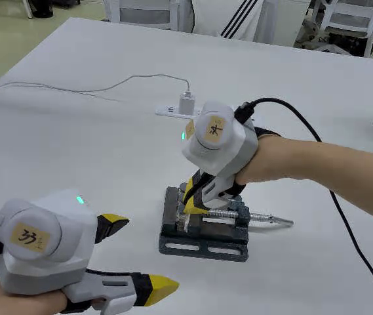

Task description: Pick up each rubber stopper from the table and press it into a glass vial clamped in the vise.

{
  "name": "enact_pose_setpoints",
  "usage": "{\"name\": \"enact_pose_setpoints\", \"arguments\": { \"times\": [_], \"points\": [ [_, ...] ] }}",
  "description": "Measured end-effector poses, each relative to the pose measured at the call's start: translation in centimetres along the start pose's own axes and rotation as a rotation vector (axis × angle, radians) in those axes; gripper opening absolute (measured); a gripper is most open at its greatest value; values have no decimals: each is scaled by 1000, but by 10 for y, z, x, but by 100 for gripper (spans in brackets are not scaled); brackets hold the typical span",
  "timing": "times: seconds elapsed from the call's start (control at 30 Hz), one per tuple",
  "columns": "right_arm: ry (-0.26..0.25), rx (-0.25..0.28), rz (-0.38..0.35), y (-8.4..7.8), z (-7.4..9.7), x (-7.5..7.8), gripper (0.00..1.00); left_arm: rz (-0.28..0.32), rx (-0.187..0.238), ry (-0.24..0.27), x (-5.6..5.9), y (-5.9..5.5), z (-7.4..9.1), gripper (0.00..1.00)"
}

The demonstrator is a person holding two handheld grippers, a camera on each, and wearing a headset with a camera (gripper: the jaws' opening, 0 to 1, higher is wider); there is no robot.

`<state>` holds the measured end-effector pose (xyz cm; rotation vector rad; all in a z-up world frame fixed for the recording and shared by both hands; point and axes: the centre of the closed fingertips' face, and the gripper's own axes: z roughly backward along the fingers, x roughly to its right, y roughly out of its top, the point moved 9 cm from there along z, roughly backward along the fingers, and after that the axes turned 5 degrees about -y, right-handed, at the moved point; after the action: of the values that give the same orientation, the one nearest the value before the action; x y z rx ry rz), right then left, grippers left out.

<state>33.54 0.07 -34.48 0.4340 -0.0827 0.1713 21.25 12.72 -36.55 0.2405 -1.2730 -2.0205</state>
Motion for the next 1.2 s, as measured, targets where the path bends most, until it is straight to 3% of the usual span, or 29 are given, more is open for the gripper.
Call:
{"name": "enact_pose_setpoints", "arguments": {
  "times": [0.07,0.27,0.63,0.77,1.0,1.13,1.2],
  "points": [
    [-7,8,7,-2,2,-3,2,0,-1,1,0,0,0,75],
    [-32,60,-48,-11,3,-10,12,-2,-5,1,-1,-1,2,75],
    [-91,151,-132,-25,7,-25,53,8,-4,13,-6,-5,8,75],
    [-131,168,-142,-32,7,-31,63,7,-10,16,-8,-7,11,75],
    [-155,206,-218,-46,7,-42,81,5,-14,24,-10,-9,14,75],
    [-191,224,-232,-53,9,-46,85,7,-15,31,-11,-10,14,75],
    [-215,253,-285,-57,9,-47,88,0,-16,35,-12,-10,13,77]
  ]
}}
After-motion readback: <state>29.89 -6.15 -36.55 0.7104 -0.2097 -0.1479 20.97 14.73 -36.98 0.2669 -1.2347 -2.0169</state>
